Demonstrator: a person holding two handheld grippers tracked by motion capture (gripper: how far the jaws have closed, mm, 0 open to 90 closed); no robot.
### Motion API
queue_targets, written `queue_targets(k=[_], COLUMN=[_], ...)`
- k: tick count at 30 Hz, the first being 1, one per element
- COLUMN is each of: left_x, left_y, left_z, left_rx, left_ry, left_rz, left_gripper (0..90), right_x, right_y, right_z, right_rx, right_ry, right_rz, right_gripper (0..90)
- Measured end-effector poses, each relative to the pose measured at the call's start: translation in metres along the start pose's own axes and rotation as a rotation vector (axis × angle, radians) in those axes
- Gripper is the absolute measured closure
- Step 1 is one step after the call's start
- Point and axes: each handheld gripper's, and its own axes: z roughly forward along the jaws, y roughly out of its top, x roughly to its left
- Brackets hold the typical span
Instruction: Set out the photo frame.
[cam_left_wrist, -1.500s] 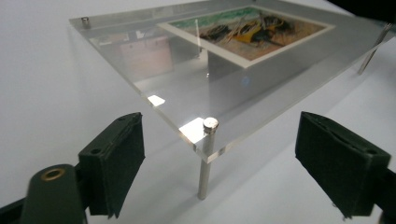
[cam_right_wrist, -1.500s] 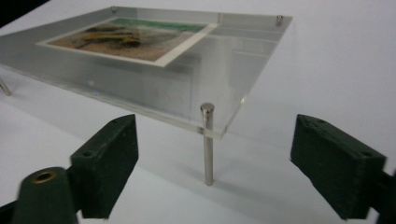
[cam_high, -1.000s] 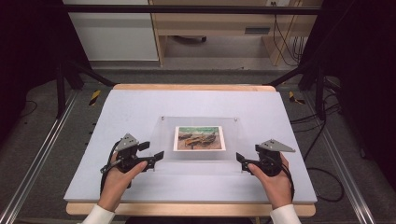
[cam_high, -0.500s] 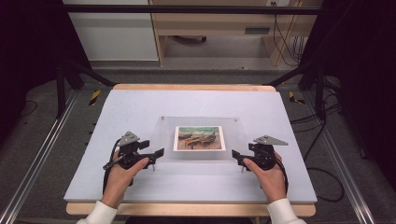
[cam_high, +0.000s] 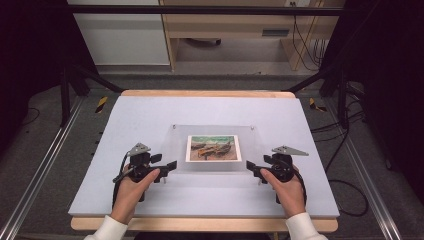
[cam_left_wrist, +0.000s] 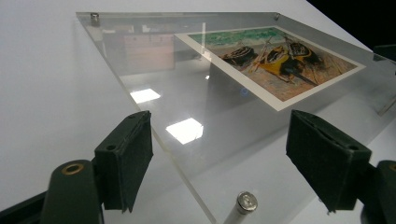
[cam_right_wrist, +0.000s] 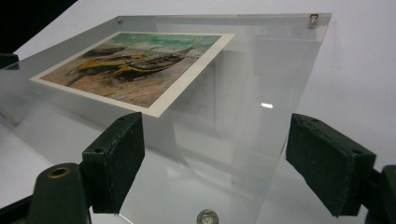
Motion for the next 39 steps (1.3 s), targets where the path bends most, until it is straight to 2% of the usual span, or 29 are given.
queue_targets(k=[7, 12, 17, 29, 35, 39], left_x=[0.0029, 0.0053, 0.0071, 0.0072, 0.0075, 0.0078], left_y=[-0.0005, -0.0011, -0.0018, -0.0015, -0.0013, -0.0012], left_z=[0.0033, 0.0041, 0.0046, 0.0043, 0.0036, 0.0035], left_rx=[-0.002, 0.005, 0.016, 0.024, 0.033, 0.034], left_ry=[-0.011, -0.029, -0.043, -0.047, -0.055, -0.057], left_rz=[-0.024, -0.062, -0.085, -0.089, -0.091, -0.092], left_gripper=[20.9, 20.2, 19.0, 18.3, 17.6, 17.6], right_x=[-0.0024, -0.0035, -0.0038, -0.0046, -0.0043, -0.0054], right_y=[-0.0014, -0.0022, -0.0024, -0.0027, -0.0037, -0.0021], right_z=[0.0011, 0.0027, 0.0029, 0.0011, 0.0004, 0.0001], right_rx=[0.011, 0.023, 0.029, 0.041, 0.060, 0.059], right_ry=[0.019, 0.035, 0.041, 0.053, 0.089, 0.074], right_rz=[0.054, 0.099, 0.105, 0.112, 0.133, 0.134], right_gripper=[18.1, 15.9, 15.1, 15.2, 15.5, 16.8])
